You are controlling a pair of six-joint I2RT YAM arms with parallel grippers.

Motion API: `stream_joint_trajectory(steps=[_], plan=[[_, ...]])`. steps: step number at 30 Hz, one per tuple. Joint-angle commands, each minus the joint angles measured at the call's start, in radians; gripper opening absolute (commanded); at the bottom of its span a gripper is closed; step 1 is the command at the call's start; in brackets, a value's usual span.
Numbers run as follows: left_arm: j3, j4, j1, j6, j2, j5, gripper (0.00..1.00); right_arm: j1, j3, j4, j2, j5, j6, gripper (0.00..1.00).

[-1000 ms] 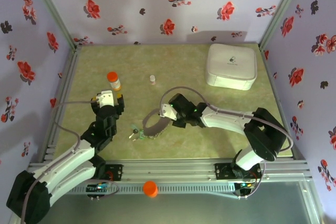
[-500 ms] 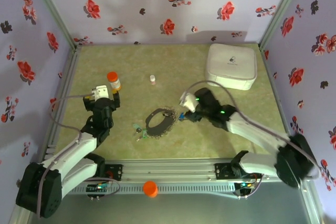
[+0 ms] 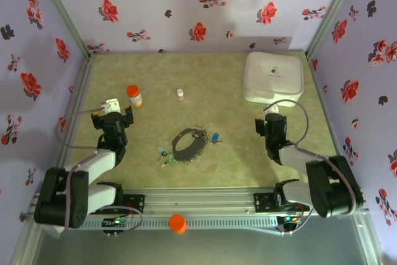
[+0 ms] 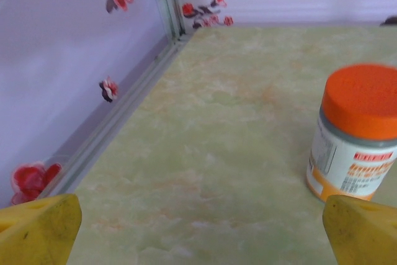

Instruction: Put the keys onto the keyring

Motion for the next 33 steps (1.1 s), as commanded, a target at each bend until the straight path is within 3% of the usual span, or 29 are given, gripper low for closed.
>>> stream_joint_trajectory(steps=[1,6,9,10,11,13,18,26,31,32,33], plan=[[0.002,0.169,0.029,0.041,0.091,0.110,1.00,-0.036,-0.008,0.402,0.079,-0.047,-0.009,0.74],[0.002,0.322,0.066,0.055,0.249,0.169,0.99,-0.125,-0.026,0.518,0.180,-0.145,0.084,0.73],[0.000,0.462,0.094,0.056,0.364,0.232,1.00,-0.148,-0.061,0.772,0.333,-0.205,0.076,0.74],[0.016,0.372,0.102,0.037,0.334,0.247,1.00,-0.147,-0.068,0.806,0.349,-0.191,0.079,0.75],[0.050,0.307,0.116,0.027,0.327,0.272,1.00,-0.148,-0.065,0.746,0.316,-0.180,0.083,0.75],[0.084,0.269,0.123,-0.012,0.342,0.190,1.00,-0.150,-0.015,0.565,0.256,-0.173,0.097,0.75],[0.082,0.276,0.114,-0.006,0.343,0.208,1.00,-0.190,0.098,0.384,0.273,-0.173,0.150,0.76],[0.089,0.265,0.114,-0.005,0.343,0.217,1.00,-0.213,0.117,0.360,0.281,-0.191,0.173,0.77],[0.103,0.226,0.148,-0.013,0.339,0.288,1.00,-0.217,0.119,0.355,0.281,-0.197,0.177,0.79],[0.101,0.230,0.148,-0.012,0.341,0.287,1.00,-0.218,0.120,0.354,0.281,-0.196,0.178,0.80],[0.098,0.236,0.148,-0.009,0.338,0.287,1.00,-0.218,0.120,0.354,0.281,-0.194,0.178,0.97]])
